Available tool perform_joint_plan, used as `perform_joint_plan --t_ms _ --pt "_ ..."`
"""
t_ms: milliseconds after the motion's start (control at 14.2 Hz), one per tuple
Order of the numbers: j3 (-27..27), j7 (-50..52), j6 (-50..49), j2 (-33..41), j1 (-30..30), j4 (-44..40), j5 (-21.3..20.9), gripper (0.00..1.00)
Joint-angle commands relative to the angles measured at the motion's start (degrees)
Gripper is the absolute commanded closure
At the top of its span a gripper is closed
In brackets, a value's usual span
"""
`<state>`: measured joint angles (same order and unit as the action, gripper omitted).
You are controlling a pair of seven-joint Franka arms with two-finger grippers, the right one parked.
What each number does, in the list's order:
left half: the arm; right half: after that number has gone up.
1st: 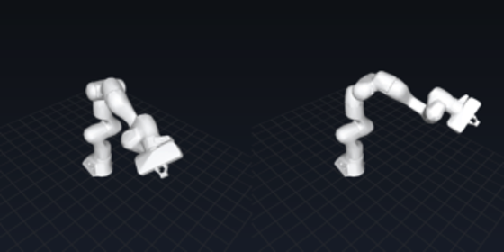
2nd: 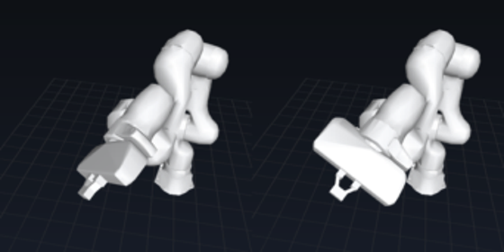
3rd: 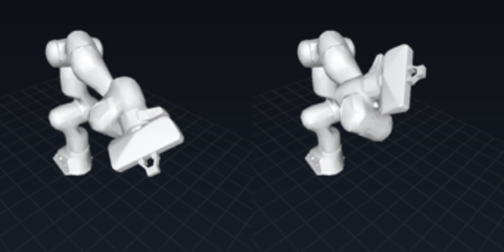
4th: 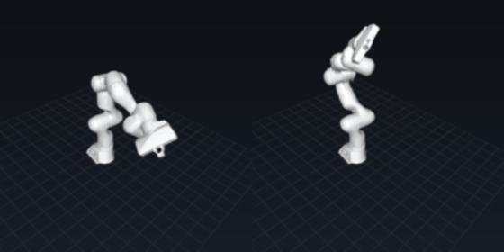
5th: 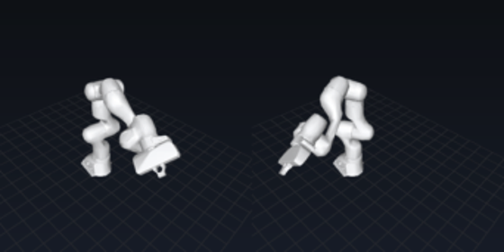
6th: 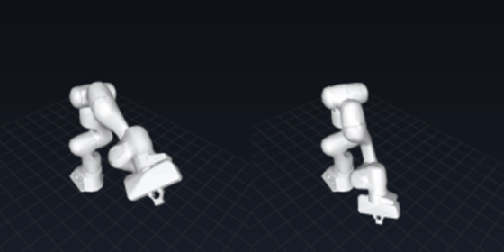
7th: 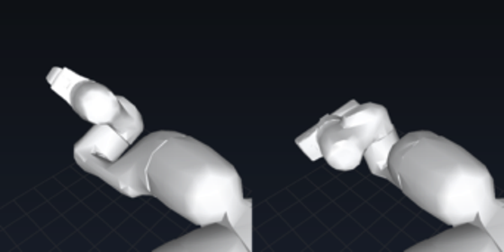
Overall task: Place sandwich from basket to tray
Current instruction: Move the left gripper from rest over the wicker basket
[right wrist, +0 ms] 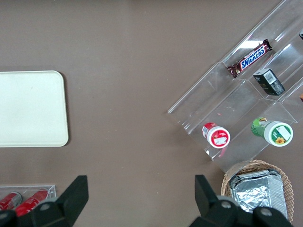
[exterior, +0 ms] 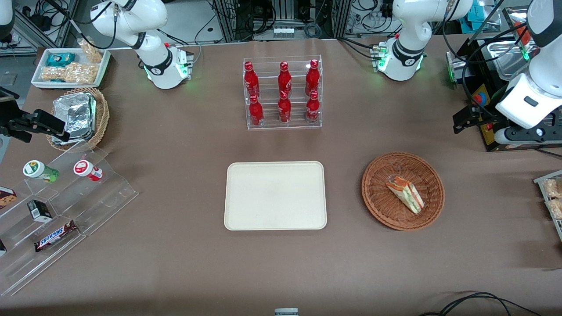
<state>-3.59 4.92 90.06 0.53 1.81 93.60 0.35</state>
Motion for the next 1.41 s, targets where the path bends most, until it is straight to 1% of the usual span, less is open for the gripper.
perform_joint_plan --t_ms 0,562,773,914,1125,1336 --pt "-0.4 -1.0 -0.5 -0.4 -0.8 -0.9 -0.4 0.0" --pt "-0.5 -0.7 -1.0 -0.4 -0.7 -0.2 -0.5 0.0" --pt "-0.5 -0.2 -2.9 -2.0 -0.6 1.1 -0.4 0.0" --pt "-0.6 0.0 -1.8 -4.6 -0.2 2.5 -0.5 0.0" --pt "-0.8 3.8 3.6 -8.3 -0.1 5.1 -0.6 0.0" --pt "-0.9 9.6 14.5 -9.0 1.1 12.8 -1.3 0.0"
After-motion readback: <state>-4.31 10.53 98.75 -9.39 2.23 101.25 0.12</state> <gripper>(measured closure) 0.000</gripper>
